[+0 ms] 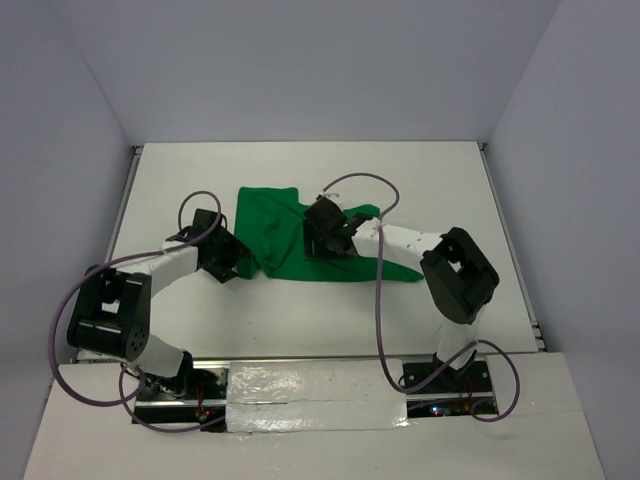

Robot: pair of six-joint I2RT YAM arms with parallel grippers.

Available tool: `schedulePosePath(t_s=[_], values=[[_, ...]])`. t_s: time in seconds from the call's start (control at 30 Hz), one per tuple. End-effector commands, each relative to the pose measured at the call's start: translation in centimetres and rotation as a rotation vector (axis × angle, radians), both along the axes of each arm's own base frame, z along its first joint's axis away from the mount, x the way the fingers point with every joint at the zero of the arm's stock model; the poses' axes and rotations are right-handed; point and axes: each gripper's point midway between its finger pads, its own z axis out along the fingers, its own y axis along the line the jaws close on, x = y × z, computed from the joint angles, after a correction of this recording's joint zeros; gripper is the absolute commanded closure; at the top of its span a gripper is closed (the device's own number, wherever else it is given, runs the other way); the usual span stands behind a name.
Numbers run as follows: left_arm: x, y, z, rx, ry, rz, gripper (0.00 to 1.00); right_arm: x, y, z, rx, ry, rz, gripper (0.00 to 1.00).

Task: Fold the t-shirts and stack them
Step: Flatten out the tshirt

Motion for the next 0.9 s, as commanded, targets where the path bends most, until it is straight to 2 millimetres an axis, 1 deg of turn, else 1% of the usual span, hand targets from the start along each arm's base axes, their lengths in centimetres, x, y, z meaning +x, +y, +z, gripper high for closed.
schedulePosePath(t_s=[0.0, 0.03, 0.07, 0.1, 0.13, 0.17, 0.2, 0.23, 0.27, 0.3, 0.33, 0.37, 0.43, 0.47, 0.5, 0.53, 0.57, 0.6, 0.63, 0.73, 0.77, 0.8, 0.83, 0.87], values=[[-1.1, 0.3, -3.4, 0.02, 0.094, 0.011, 0.33, 2.8, 1.2, 1.7, 0.005, -0.079, -0.037, 0.24], [-0.9, 0.2, -3.5, 0.018, 0.093, 0.014, 0.37, 3.3, 1.5, 1.9, 0.008, -0.088, -0.048, 0.24], [-1.0, 0.2, -3.7, 0.021, 0.103, 0.011, 0.46, 3.5, 1.4, 1.6, -0.007, -0.086, -0.055, 0.25], [-1.1, 0.1, -3.8, 0.022, 0.108, 0.007, 0.5, 4.0, 1.1, 0.6, -0.042, -0.082, -0.071, 0.26], [-1.2, 0.7, -4.0, 0.062, 0.113, 0.02, 0.53, 4.6, 1.4, 0.8, -0.049, -0.089, -0.081, 0.27], [-1.3, 0.8, -3.9, 0.071, 0.111, 0.021, 0.62, 4.6, 1.2, 0.3, -0.071, -0.08, -0.086, 0.28], [-1.4, 0.9, -4.0, 0.079, 0.116, 0.023, 0.67, 5.0, 1.2, -0.4, -0.095, -0.079, -0.095, 0.3], [-1.6, 1.2, -4.0, 0.095, 0.119, 0.026, 0.73, 5.1, 1.2, -0.7, -0.102, -0.077, -0.1, 0.31], [-1.7, 1.4, -4.2, 0.102, 0.122, 0.029, 0.85, 5.1, 1.0, -1.1, -0.115, -0.07, -0.105, 0.36], [-1.8, 1.5, -4.3, 0.106, 0.128, 0.03, 0.92, 5.1, 0.9, -1.5, -0.124, -0.065, -0.11, 0.38], [-1.9, 1.7, -4.5, 0.118, 0.136, 0.032, 0.99, 5.2, 0.9, -1.6, -0.121, -0.066, -0.113, 0.4], [-2.0, 1.8, -4.6, 0.123, 0.143, 0.033, 1.0, 5.1, 0.9, -1.7, -0.12, -0.066, -0.113, 0.47], [-2.1, 2.0, -4.7, 0.135, 0.148, 0.038, 1.0, 4.9, 0.7, -1.8, -0.125, -0.063, -0.119, 0.56], [-2.1, 2.1, -4.6, 0.143, 0.148, 0.041, 1.0, 4.9, 0.5, -1.8, -0.131, -0.065, -0.124, 0.67], [-2.2, 2.2, -4.4, 0.144, 0.148, 0.043, 1.0, 4.9, 0.4, -1.6, -0.133, -0.069, -0.131, 0.74], [-2.1, 2.3, -4.1, 0.15, 0.14, 0.045, 1.0, 5.1, 0.1, -0.5, -0.128, -0.09, -0.141, 0.79], [-2.0, 2.7, -3.6, 0.166, 0.128, 0.054, 1.0, 5.0, 0.0, 0.3, -0.117, -0.103, -0.147, 0.9], [-1.7, 2.8, -3.1, 0.173, 0.116, 0.056, 1.0, 4.8, -0.3, 0.9, -0.113, -0.112, -0.153, 0.95], [-1.4, 2.9, -2.5, 0.178, 0.098, 0.056, 1.0, 5.0, -0.5, 3.7, -0.077, -0.164, -0.167, 0.99], [-0.6, 3.6, -1.5, 0.201, 0.081, 0.064, 1.0, 4.9, -1.3, 8.1, -0.031, -0.239, -0.183, 1.0], [-0.3, 3.7, -1.3, 0.203, 0.078, 0.066, 1.0, 4.7, -1.8, 11.4, 0.014, -0.298, -0.197, 1.0], [0.1, 3.8, -0.9, 0.206, 0.073, 0.065, 1.0, 4.4, -2.3, 12.7, 0.026, -0.318, -0.199, 1.0], [0.2, 3.9, -1.0, 0.208, 0.078, 0.067, 1.0, 3.8, -3.0, 15.7, 0.075, -0.37, -0.208, 1.0], [0.6, 3.9, -0.7, 0.209, 0.072, 0.065, 1.0, 3.0, -3.7, 15.9, 0.073, -0.376, -0.198, 1.0]])
